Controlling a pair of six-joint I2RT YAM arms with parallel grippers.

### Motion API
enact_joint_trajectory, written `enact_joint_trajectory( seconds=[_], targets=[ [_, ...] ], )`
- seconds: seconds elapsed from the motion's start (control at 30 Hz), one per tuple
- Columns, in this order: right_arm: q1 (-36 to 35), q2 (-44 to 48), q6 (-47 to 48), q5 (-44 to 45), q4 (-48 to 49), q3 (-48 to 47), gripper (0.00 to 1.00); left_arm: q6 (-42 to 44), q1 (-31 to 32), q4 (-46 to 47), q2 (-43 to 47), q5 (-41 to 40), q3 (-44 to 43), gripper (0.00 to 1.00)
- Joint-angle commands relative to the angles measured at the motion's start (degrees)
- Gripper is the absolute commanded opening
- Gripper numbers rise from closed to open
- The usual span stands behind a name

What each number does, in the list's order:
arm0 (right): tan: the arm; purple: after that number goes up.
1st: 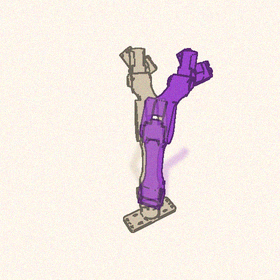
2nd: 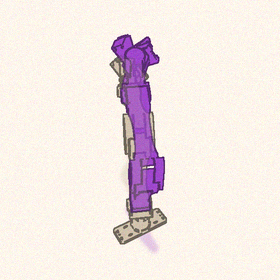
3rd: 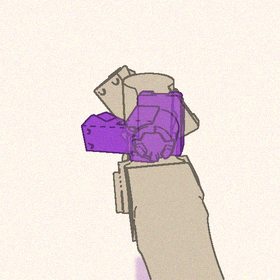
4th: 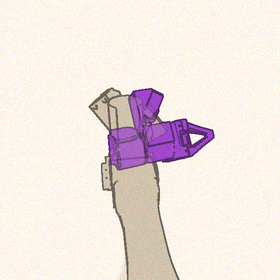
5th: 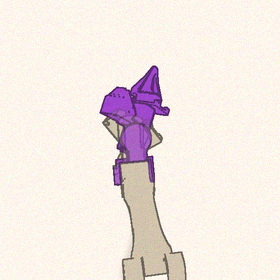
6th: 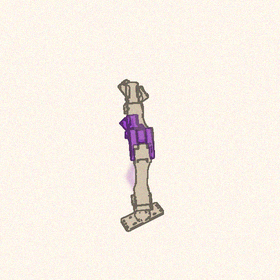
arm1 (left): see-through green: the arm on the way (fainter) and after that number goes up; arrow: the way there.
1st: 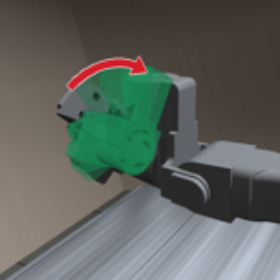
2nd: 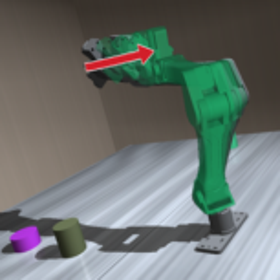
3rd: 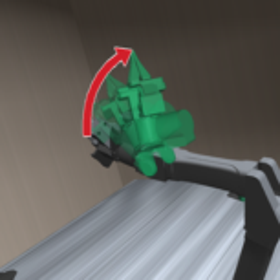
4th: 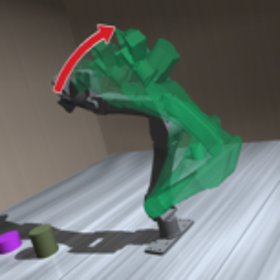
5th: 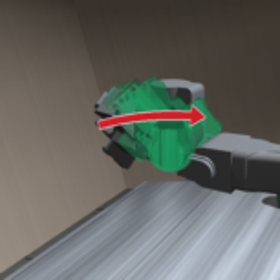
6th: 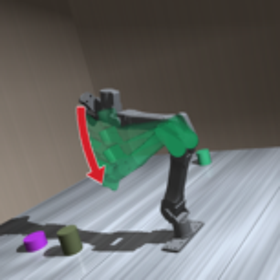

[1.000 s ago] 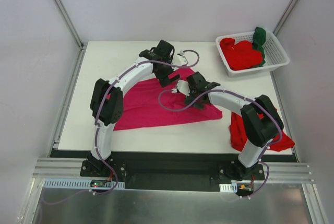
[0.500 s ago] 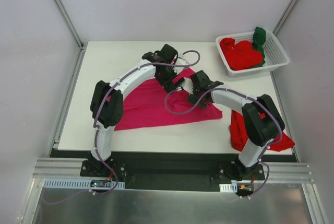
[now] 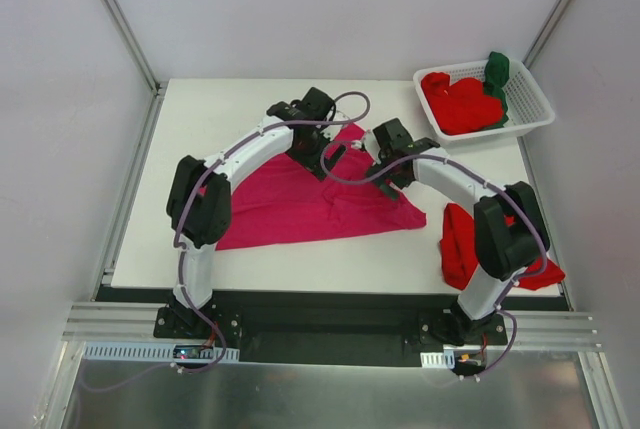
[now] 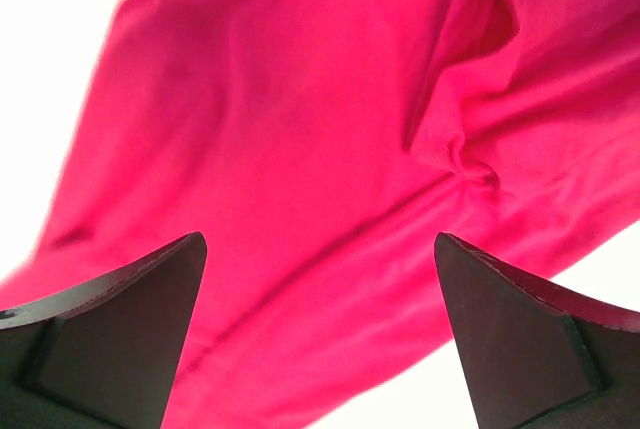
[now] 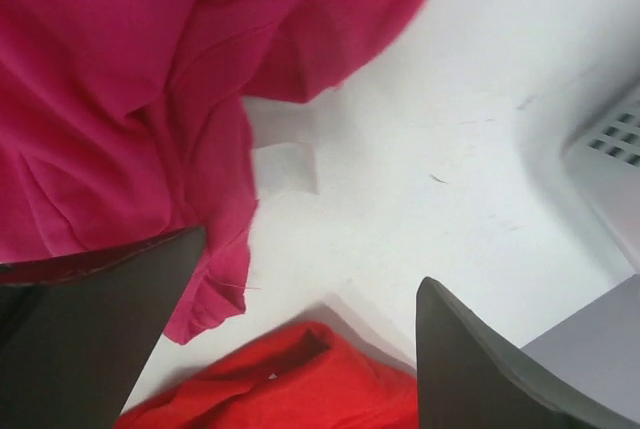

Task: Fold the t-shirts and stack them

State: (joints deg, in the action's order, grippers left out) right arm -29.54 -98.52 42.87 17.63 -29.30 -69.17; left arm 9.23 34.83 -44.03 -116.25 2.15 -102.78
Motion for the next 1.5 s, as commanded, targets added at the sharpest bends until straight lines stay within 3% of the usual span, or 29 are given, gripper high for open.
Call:
enact_joint_trajectory(
  seconds=[0.0, 0.17, 0.4, 0.73, 1.03, 1.47],
  targets=[
    [1.8, 3.3, -10.5, 1.5, -6.7, -9.3, 0.96, -8.9, 0.9, -1.5, 6.5, -1.8, 3.3, 0.99],
    [4.8, -1.4, -27.6, -12.8, -21.7, -22.8, 1.0, -17.6, 1.2, -1.6, 6.6, -2.8, 4.0, 0.99],
    [6.3, -2.0, -41.1, -26.3, -21.7, -18.4, 0.96, -28.4, 1.3, -1.4, 4.1, 7.2, 3.8, 0.99],
    [10.4, -8.7, -38.8, -28.7, -20.1, -15.7, 0.96, -31.8, 1.3, -1.3, -4.4, 15.5, 3.9, 0.99],
    [10.6, -9.8, -35.6, -22.7, -17.6, -18.5, 0.96, -30.6, 3.0, -1.7, -7.1, 9.9, 2.1, 0.97],
    [11.0, -11.2, -35.0, -26.9, -12.5, -16.4, 0.96, -28.7, 4.3, -1.7, -11.3, 2.7, 0.1, 0.98]
  ],
)
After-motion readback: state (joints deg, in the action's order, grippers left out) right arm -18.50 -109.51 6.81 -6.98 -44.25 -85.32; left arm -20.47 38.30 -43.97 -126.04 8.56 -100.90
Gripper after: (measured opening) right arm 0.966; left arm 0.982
